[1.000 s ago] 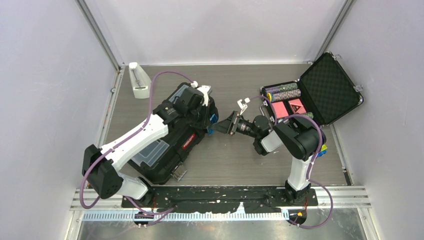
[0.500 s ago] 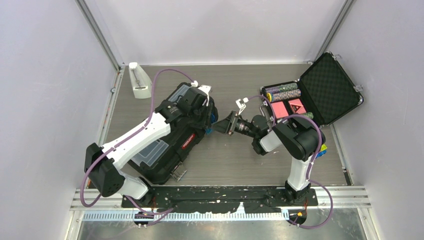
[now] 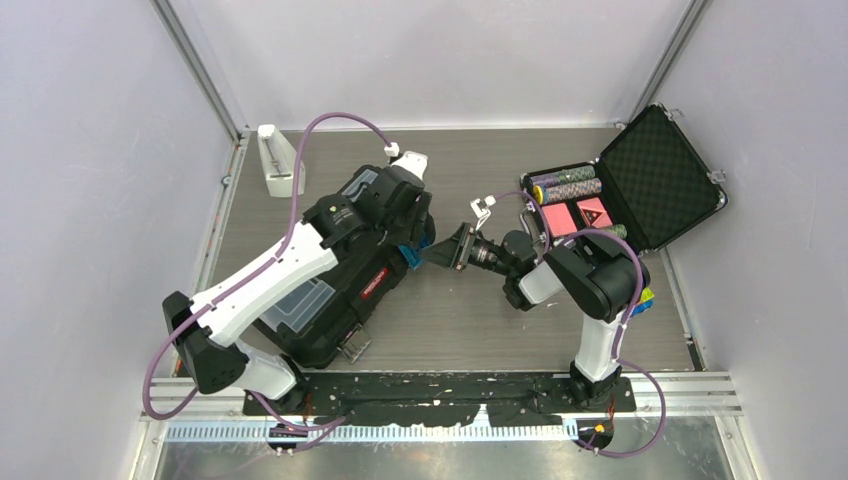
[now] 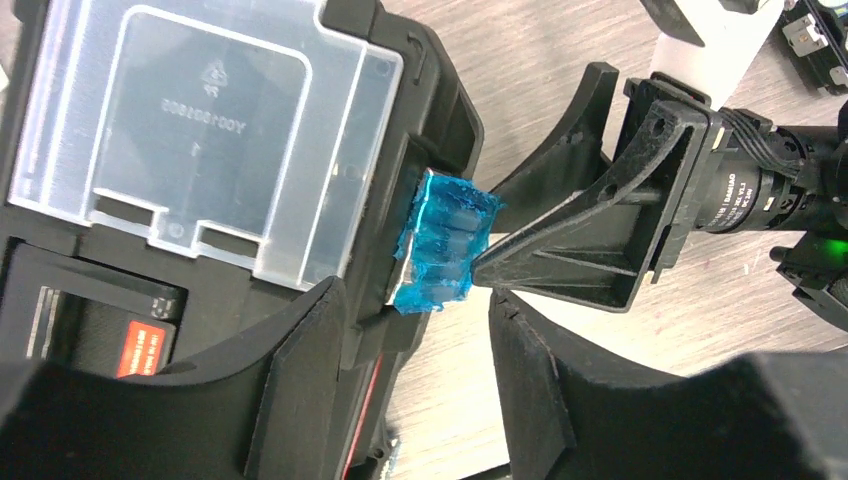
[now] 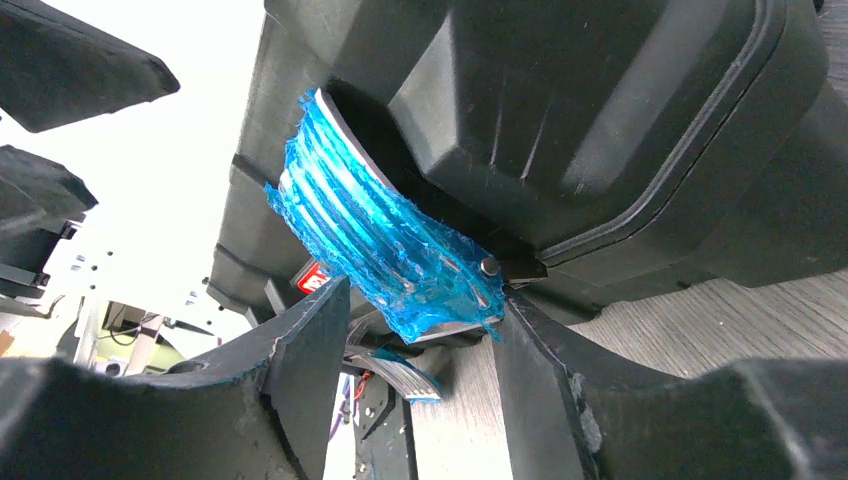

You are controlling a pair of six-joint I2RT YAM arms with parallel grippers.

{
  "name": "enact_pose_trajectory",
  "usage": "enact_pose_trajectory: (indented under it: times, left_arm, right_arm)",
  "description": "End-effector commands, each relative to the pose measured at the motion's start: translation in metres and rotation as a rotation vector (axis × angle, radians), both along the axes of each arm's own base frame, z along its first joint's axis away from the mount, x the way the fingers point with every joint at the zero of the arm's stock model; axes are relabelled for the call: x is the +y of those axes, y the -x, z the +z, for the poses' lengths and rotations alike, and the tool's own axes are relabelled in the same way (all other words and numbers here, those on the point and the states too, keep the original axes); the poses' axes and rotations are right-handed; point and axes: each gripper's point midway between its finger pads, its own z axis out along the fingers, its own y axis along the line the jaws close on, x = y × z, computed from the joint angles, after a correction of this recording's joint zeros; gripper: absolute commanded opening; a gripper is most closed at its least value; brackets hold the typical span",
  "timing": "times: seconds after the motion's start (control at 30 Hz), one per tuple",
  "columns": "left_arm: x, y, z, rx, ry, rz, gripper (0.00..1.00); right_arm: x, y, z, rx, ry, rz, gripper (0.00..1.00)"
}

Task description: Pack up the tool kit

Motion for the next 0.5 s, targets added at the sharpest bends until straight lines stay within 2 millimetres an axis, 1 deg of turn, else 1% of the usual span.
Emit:
enact_pose_trajectory:
  times: [0.0, 0.07, 0.27, 0.37, 0.47]
  left_arm:
    - [0.005, -0.002, 0.015, -0.049, -0.035, 0.000, 0.52]
    - [-0.003, -0.001, 0.006, -0.022, -0.029, -0.020, 0.46]
    - [-0.015, -0.008, -0.021, 0.019, -0.067, -0.034, 0.36]
    - [-0.015, -0.015, -0.029, 0.011, -0.101, -0.019, 0.33]
    - [-0.008, -0.023, -0.034, -0.012, -0.152, 0.017, 0.30]
  right_arm:
    - [0.009, 0.013, 0.043, -0.168, -0.109, 0.065, 0.58]
    - [0.008, 0.013, 0.042, -0.165, -0.108, 0.064, 0.58]
    - [0.006, 0.017, 0.033, -0.140, -0.093, 0.061, 0.58]
    - [0.004, 0.018, 0.028, -0.130, -0.083, 0.058, 0.58]
    - [0.003, 0.019, 0.022, -0.114, -0.072, 0.053, 0.57]
